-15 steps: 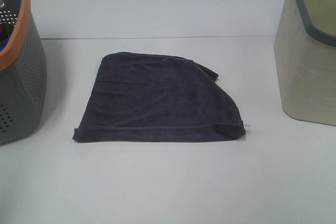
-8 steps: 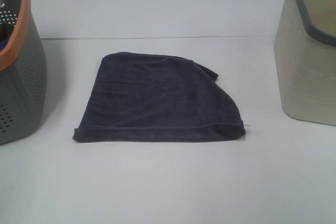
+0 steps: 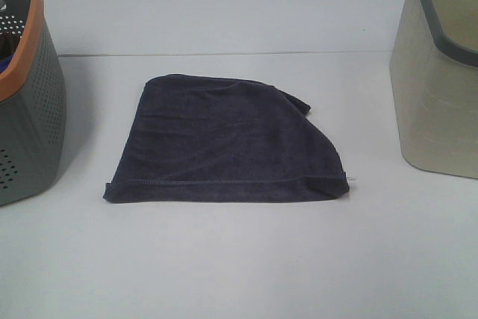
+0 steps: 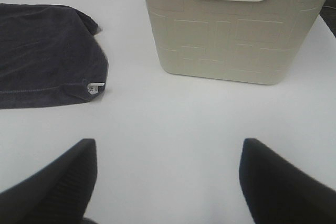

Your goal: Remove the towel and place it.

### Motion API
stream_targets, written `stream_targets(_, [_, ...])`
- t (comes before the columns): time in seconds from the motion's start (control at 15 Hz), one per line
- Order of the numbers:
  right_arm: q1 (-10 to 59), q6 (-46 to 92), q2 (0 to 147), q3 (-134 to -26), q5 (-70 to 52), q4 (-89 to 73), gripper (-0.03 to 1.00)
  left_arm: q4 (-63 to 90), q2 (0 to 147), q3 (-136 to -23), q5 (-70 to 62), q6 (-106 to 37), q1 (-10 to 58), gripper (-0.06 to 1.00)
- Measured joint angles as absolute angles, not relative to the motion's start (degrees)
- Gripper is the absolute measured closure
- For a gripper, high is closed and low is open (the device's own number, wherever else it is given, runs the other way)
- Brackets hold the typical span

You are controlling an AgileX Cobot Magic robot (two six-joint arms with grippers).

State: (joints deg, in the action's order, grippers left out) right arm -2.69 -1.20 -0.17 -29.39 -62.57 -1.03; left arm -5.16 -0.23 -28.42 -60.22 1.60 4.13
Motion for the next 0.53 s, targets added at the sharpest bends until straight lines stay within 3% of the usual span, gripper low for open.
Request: stream_targets(0.53, [-2.69, -0.8, -0.17, -28.82, -61.42, -1.15, 0.22, -3.27, -0.29, -28.42, -59.93, 0.0, 4.13, 0.13])
